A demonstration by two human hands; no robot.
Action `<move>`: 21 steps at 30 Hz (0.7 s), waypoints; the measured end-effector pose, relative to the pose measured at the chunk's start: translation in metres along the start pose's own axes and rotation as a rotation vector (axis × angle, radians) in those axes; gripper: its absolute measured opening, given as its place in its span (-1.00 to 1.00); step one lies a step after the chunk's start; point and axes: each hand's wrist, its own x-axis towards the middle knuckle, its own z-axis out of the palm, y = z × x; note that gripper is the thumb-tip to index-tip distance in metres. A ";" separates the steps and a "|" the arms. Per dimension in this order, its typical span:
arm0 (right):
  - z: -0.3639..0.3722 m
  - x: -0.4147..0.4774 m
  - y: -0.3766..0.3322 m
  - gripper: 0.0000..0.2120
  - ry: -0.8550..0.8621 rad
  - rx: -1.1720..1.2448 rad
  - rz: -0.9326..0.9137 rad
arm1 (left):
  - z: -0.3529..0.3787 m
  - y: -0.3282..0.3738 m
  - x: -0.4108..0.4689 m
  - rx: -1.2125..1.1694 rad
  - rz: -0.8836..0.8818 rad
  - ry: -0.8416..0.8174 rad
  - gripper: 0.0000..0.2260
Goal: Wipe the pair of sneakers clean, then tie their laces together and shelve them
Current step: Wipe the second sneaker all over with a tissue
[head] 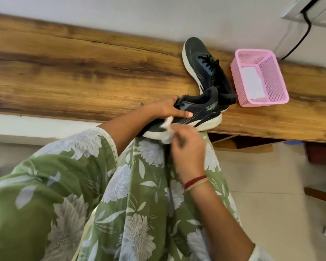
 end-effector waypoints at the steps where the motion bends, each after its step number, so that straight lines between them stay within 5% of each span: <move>1: -0.009 0.009 0.011 -0.76 0.075 -0.036 0.043 | 0.000 0.000 0.000 0.000 0.004 0.002 -0.36; 8: 0.015 -0.002 0.005 -0.81 0.023 -0.115 0.004 | 0.000 0.003 -0.004 0.036 0.000 0.008 -0.36; 15: 0.043 -0.017 -0.020 -0.81 -0.245 -0.164 -0.338 | -0.026 0.000 -0.031 -0.459 -0.090 -0.089 -0.65; 17: 0.038 -0.014 -0.021 -0.80 -0.350 -0.025 -0.355 | -0.040 -0.010 -0.046 -0.345 -0.077 0.011 -0.58; 21: 0.007 -0.007 -0.013 -0.82 -0.223 0.195 -0.241 | -0.041 -0.032 -0.081 -0.089 -0.076 0.049 -0.43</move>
